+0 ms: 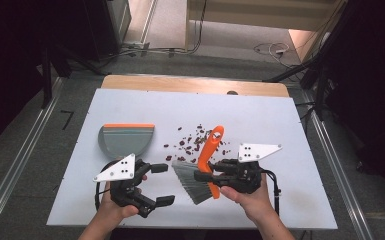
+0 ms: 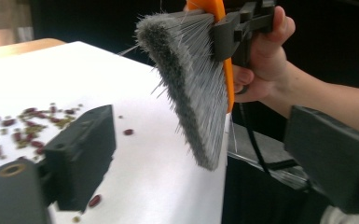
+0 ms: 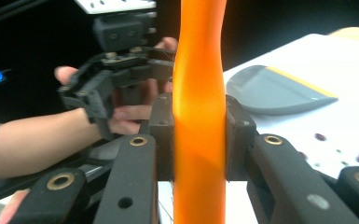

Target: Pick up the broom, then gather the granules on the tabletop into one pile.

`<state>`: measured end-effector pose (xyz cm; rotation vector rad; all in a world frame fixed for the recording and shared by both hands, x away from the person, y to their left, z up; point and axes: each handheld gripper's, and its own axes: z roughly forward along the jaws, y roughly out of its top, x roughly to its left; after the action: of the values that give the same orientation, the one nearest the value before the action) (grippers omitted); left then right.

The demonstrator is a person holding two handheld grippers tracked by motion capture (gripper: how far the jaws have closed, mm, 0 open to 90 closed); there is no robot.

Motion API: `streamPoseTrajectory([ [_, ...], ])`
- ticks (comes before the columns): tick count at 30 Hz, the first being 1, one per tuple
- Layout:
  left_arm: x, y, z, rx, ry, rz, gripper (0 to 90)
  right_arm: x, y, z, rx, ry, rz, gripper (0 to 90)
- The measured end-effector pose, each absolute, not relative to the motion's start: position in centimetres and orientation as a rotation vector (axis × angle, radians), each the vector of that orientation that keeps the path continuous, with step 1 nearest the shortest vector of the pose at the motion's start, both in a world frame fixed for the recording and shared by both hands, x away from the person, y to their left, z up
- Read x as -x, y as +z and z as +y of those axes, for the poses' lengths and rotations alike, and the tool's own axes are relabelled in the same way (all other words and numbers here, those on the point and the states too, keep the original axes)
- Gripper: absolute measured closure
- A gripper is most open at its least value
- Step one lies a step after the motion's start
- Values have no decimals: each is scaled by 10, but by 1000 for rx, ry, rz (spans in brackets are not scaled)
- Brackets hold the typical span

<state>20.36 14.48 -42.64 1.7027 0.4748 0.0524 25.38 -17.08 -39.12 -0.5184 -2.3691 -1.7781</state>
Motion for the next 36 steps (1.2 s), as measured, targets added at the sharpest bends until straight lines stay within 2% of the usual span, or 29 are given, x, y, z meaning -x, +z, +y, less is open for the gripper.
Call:
streamPoseTrajectory([
  [3, -205, -427, 153, -1694, 77, 484, 3, -257, -392, -174, 583, -1778, -2391, 691],
  [24, -206, -436, 220, -1630, 290, 728, 3, -292, -384, -212, 949, -1747, -2615, 691],
  [30, -207, -440, 221, -1640, 322, 742, 3, -310, -367, -217, 975, -1699, -2734, 691],
  [36, -208, -443, 219, -1659, 360, 772, 3, -336, -359, -203, 998, -1566, -2921, 690],
])
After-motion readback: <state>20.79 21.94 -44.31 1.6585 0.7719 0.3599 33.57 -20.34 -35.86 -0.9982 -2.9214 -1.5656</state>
